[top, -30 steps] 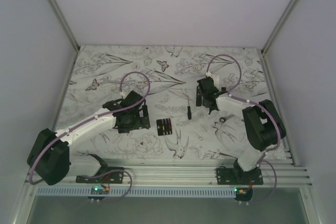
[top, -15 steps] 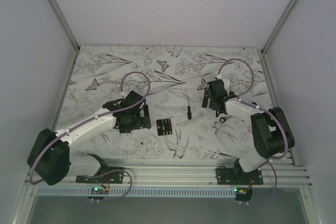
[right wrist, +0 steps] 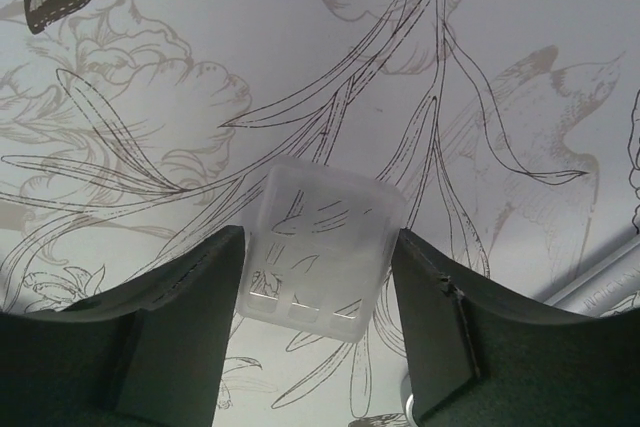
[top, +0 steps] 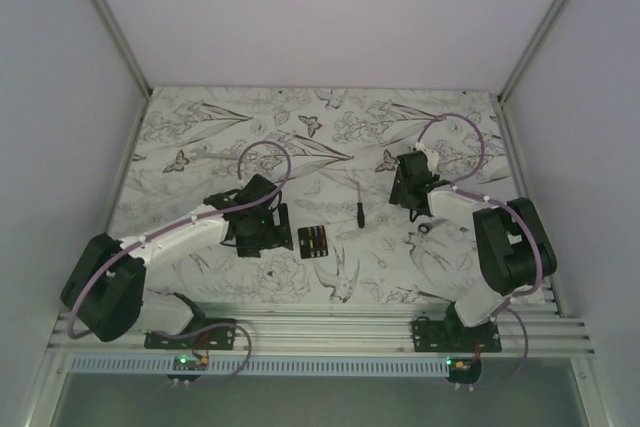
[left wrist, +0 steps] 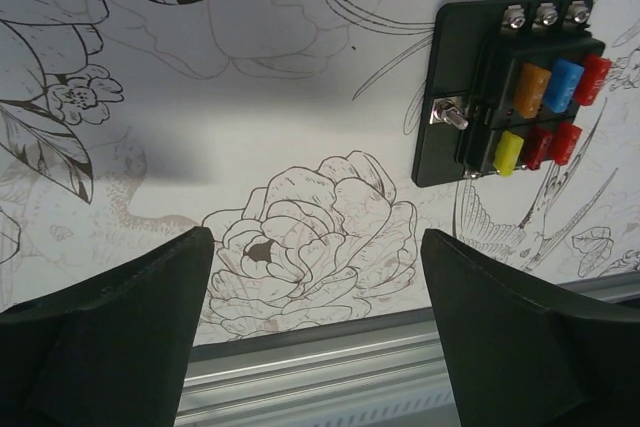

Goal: Snap on the fuse box
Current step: Pick up the fuse box cover from the center of the board.

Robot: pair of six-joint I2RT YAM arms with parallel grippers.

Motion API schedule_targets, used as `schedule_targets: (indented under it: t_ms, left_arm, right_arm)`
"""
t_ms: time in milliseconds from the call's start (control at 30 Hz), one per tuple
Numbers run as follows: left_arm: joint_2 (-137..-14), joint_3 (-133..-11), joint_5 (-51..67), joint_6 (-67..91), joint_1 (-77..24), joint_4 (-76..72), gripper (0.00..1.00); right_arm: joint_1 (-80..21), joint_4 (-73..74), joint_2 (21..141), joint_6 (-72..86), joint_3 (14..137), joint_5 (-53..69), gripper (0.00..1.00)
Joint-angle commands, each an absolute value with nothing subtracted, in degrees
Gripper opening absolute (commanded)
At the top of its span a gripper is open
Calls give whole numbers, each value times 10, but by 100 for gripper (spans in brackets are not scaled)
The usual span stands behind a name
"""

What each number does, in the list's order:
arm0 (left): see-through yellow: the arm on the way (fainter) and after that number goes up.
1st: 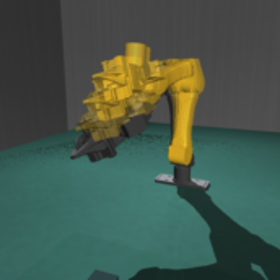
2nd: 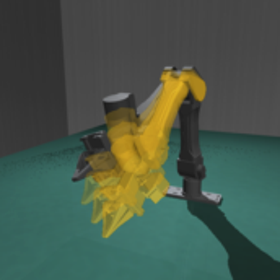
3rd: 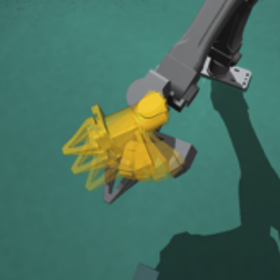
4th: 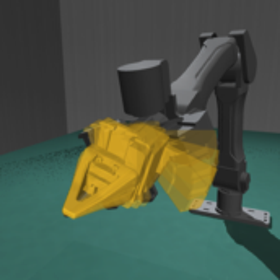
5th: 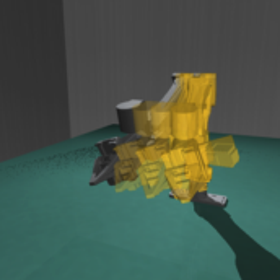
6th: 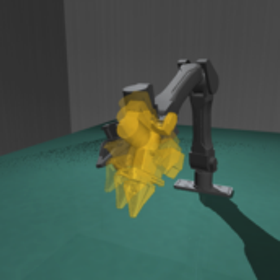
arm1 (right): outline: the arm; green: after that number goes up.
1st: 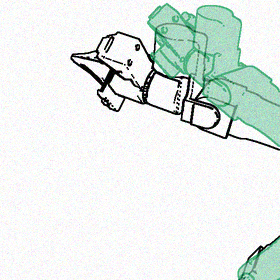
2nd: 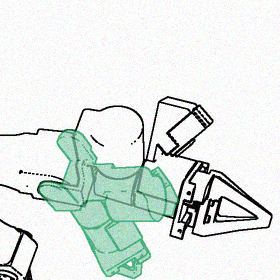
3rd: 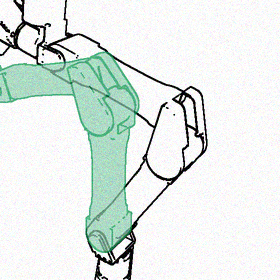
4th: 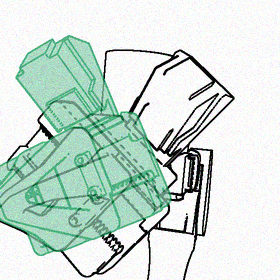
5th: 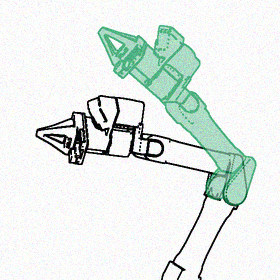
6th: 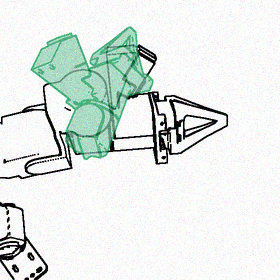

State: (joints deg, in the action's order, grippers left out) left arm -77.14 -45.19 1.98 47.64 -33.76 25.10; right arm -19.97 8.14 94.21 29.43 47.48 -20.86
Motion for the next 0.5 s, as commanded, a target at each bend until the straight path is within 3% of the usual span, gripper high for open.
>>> schedule_targets:
  t_ms: [0,100,300,467]
  left_arm:
    - [-793,-439,42,492,-337,236,84]
    - [-809,-439,37,497,-343,233,76]
    - [-849,-444,28,519,-364,213,45]
    - [-887,-451,31,544,-383,177,30]
  right_arm:
    - [-195,68,910,300,467,-197,64]
    - [-199,70,875,290,455,-188,61]
    - [-232,68,818,265,436,-153,59]
    - [-259,51,776,262,418,-101,59]
